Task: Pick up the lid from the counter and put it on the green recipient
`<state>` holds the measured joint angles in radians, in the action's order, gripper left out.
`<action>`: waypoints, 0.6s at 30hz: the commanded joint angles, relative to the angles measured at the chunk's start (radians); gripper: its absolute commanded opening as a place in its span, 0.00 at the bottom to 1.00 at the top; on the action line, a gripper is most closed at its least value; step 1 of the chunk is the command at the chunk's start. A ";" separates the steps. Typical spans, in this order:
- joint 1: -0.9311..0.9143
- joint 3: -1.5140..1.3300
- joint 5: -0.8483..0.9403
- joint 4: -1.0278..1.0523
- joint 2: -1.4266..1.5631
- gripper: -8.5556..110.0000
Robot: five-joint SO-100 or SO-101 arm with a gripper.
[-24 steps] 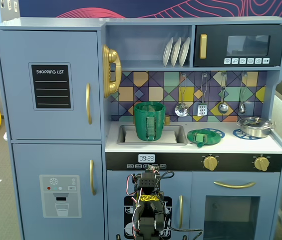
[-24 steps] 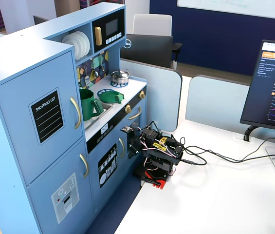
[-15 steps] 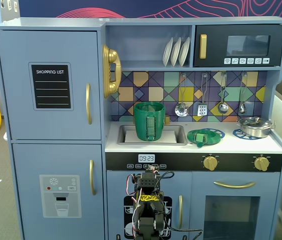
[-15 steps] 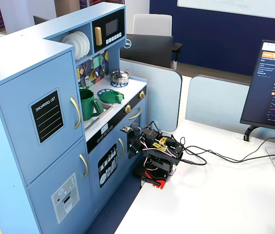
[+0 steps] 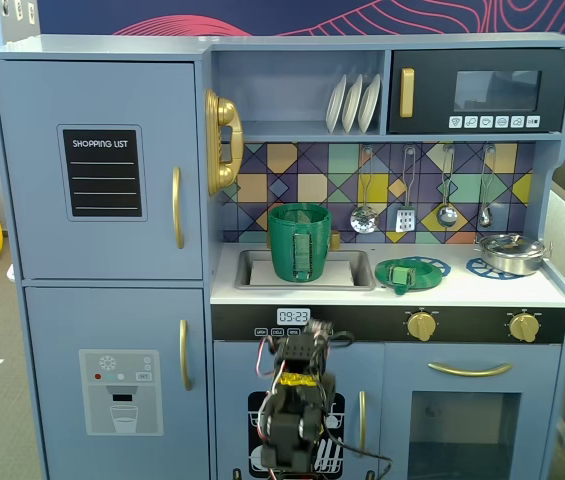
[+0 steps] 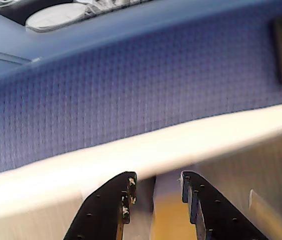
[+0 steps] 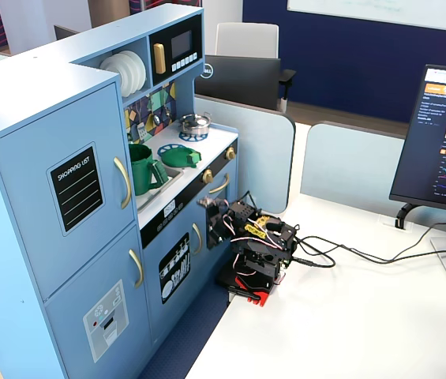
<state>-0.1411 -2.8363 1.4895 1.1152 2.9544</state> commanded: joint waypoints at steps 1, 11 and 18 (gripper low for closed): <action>-0.141 0.253 0.044 -0.192 -0.137 0.07; -0.407 0.245 0.071 -1.046 -0.224 0.32; -0.466 0.189 0.110 -1.262 -0.262 0.42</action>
<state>-0.5737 -2.6615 1.5877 -0.0430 2.7090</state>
